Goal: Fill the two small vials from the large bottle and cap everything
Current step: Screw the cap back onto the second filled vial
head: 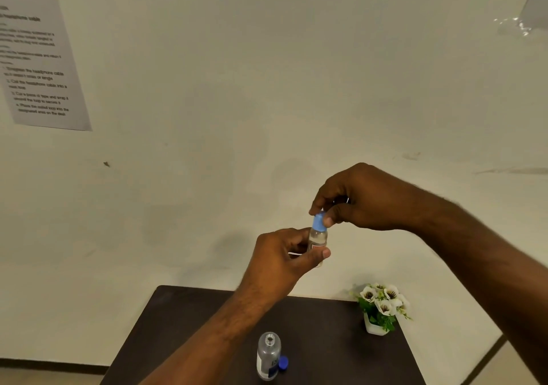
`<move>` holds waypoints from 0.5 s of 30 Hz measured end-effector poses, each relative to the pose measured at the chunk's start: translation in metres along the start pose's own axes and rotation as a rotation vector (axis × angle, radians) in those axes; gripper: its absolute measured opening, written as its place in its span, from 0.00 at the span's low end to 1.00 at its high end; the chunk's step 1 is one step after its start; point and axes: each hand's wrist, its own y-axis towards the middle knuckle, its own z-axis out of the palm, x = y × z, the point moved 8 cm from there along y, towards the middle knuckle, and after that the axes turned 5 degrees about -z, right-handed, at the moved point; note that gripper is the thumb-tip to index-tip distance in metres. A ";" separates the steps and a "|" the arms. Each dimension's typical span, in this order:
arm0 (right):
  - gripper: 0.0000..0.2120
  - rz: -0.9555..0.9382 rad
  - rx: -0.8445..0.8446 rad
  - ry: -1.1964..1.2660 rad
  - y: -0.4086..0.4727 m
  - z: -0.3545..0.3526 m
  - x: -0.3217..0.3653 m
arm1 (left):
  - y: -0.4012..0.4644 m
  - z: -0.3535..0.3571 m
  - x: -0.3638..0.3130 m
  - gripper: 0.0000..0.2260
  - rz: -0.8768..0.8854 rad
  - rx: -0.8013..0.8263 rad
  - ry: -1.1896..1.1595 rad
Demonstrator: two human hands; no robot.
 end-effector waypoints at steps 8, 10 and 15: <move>0.08 -0.037 0.050 -0.256 0.002 0.009 0.015 | 0.000 -0.001 0.005 0.08 -0.019 -0.017 -0.002; 0.08 -0.043 0.036 -0.274 0.002 0.014 0.014 | -0.002 0.001 0.010 0.07 -0.034 -0.023 -0.007; 0.17 0.015 -0.005 -0.003 -0.008 0.051 -0.009 | -0.014 0.006 0.034 0.09 -0.101 -0.009 -0.095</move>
